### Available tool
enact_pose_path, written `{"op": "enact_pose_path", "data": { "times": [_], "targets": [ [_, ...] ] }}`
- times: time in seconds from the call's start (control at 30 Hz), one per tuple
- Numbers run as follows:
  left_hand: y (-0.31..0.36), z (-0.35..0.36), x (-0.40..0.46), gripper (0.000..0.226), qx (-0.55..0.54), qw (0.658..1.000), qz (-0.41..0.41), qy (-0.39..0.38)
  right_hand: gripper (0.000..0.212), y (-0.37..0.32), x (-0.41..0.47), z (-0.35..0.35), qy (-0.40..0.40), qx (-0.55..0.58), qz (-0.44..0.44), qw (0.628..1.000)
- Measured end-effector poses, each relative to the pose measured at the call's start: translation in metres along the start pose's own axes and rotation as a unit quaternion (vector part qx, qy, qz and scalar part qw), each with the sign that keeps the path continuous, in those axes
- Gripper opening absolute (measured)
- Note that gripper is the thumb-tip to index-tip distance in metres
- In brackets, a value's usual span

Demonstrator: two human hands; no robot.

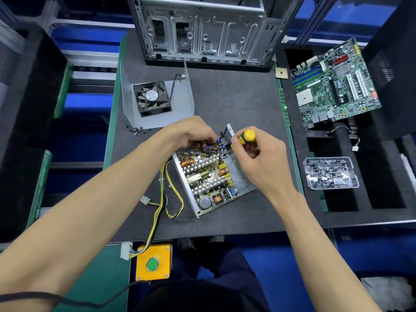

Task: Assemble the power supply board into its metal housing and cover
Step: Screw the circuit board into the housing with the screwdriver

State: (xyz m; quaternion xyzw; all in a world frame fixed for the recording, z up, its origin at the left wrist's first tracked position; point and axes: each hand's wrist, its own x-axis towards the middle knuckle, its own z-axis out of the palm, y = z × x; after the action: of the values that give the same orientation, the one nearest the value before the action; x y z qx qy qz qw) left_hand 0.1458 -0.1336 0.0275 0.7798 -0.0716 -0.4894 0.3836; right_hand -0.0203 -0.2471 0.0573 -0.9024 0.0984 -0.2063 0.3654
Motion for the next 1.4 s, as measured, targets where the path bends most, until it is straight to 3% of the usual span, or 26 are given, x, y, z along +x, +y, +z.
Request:
{"op": "enact_pose_path", "data": {
  "times": [1.4],
  "targets": [
    [-0.0002,0.0000,0.0020,0.004,0.007,1.000,0.000,0.007,0.016,0.0007,-0.0014,-0.0002,-0.007,0.019,0.006,1.000]
  ]
}}
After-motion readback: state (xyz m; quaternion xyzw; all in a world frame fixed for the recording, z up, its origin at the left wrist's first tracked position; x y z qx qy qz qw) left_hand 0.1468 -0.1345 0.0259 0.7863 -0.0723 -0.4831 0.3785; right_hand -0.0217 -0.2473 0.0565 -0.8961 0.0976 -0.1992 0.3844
